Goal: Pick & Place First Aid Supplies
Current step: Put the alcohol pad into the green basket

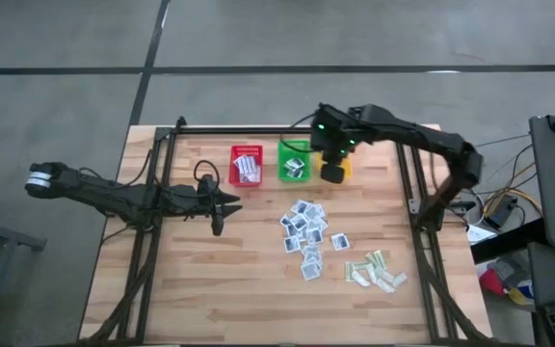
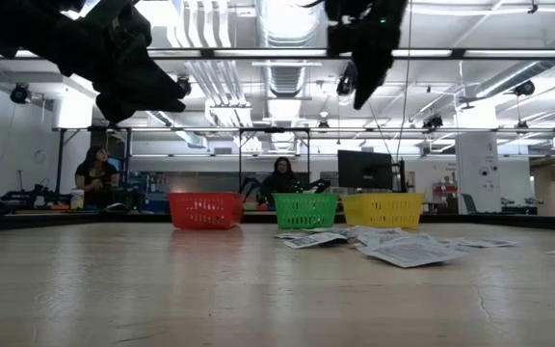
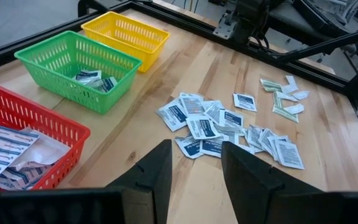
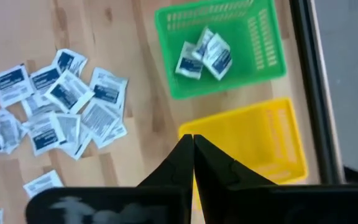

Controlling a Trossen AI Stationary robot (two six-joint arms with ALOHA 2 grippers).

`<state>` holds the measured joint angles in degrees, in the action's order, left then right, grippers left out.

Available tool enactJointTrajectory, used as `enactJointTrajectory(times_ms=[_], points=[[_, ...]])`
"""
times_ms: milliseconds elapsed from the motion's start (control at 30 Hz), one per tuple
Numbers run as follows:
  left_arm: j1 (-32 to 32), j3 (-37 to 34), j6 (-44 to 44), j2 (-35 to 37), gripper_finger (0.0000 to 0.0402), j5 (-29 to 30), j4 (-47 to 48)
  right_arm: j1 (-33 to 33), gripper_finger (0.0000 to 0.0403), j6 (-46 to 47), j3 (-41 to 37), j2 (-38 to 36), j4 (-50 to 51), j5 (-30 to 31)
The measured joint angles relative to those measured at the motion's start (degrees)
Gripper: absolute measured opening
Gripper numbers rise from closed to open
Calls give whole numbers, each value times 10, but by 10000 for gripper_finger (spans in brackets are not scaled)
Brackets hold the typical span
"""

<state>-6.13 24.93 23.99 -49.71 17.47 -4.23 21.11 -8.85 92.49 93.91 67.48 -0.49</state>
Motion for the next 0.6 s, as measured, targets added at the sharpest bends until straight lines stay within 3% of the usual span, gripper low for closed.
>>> enactJointTrajectory(times_ms=[100, 300, 600], points=[[0, 0, 0, 0, 133, 0, 0, -11, 8, 12, -70, -62, -42, -22], [0, 0, 0, 0, 133, 0, 0, -36, 8, 44, -211, -173, -133, -148], [0, 0, 0, 0, 133, 0, 0, -95, 8, 140, -368, -283, -236, -194]])
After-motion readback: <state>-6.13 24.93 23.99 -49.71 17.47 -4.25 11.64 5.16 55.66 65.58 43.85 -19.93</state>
